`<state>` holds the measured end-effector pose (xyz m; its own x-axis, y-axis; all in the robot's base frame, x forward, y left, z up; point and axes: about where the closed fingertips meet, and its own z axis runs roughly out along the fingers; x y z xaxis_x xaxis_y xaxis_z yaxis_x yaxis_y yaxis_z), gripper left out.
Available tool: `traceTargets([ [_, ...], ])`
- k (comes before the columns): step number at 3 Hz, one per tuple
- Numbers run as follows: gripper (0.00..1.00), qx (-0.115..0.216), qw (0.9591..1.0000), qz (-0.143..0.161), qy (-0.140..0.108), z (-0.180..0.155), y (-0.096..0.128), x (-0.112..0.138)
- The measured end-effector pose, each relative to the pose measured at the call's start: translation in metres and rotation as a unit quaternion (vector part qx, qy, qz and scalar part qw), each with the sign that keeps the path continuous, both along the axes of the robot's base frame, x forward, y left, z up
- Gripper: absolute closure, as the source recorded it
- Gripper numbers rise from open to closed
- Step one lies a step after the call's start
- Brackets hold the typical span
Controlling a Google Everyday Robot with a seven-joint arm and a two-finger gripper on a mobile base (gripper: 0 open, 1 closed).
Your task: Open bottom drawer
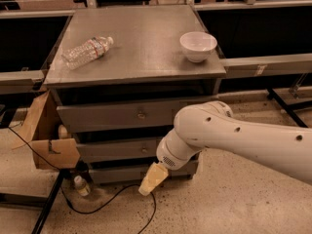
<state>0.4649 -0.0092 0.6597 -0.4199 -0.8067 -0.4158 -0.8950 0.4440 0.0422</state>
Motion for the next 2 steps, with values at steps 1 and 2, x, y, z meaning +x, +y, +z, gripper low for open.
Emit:
traceTargets([
  [1,0.00,-0.007,1.0000,-0.003,-0.003,-0.001,0.000,0.000],
  [2,0.00,-0.030,0.9994,-0.015,0.011,-0.036,-0.007,0.006],
])
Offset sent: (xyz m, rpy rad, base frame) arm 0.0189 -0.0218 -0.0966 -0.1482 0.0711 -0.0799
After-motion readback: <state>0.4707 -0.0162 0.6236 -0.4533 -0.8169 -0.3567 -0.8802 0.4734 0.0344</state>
